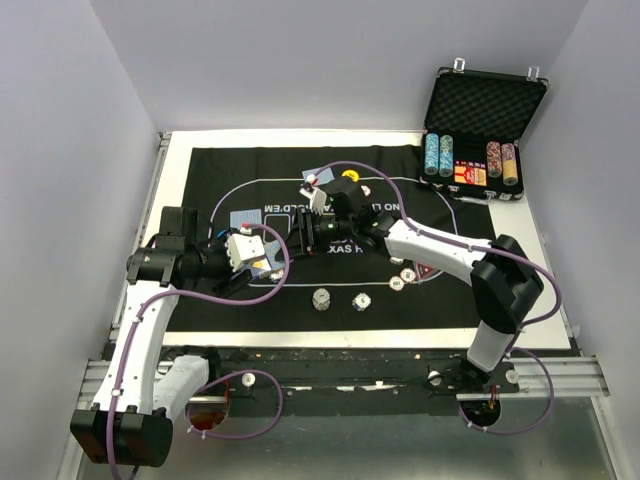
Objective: Distribute texas hold em gaming equipment
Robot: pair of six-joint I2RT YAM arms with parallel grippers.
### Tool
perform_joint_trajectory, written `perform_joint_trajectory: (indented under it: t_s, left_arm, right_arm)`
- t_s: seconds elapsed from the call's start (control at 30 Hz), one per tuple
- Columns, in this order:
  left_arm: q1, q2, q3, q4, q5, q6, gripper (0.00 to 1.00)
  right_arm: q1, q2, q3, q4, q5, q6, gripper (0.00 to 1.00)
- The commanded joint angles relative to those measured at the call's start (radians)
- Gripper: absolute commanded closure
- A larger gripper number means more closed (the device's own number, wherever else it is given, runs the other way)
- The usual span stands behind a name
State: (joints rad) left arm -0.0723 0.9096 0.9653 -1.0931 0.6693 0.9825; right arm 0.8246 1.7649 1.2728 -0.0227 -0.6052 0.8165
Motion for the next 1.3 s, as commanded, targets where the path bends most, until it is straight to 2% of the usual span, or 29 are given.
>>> perform_joint_trajectory:
  t_s: [0.0,0.17,0.7,0.97,1.27]
  left_arm:
    - [-0.001,-0.018,0.010,0.018,0.061,0.007,0.53]
    - [-0.001,-0.017,0.012,0.019,0.065,0.007,0.53]
    - [-0.001,-0.012,0.019,0.022,0.070,0.005,0.53]
    - [-0.001,-0.009,0.018,0.024,0.075,0.001,0.53]
    - [-0.001,-0.009,0.010,0.030,0.079,0.002,0.53]
  right_arm:
    - [-0.001,-0.027,-0.016,-0.006,0.027,0.001,0.58]
    - [-0.018,-0.054,-0.032,-0.014,0.030,0.004,0.68]
    - [-0.071,-0.111,-0.085,-0.034,0.022,-0.007,0.69]
    - [-0.073,-0.114,-0.044,-0.114,0.074,-0.074,0.69]
    - [-0.073,-0.140,-0.012,-0.102,0.033,-0.051,0.68]
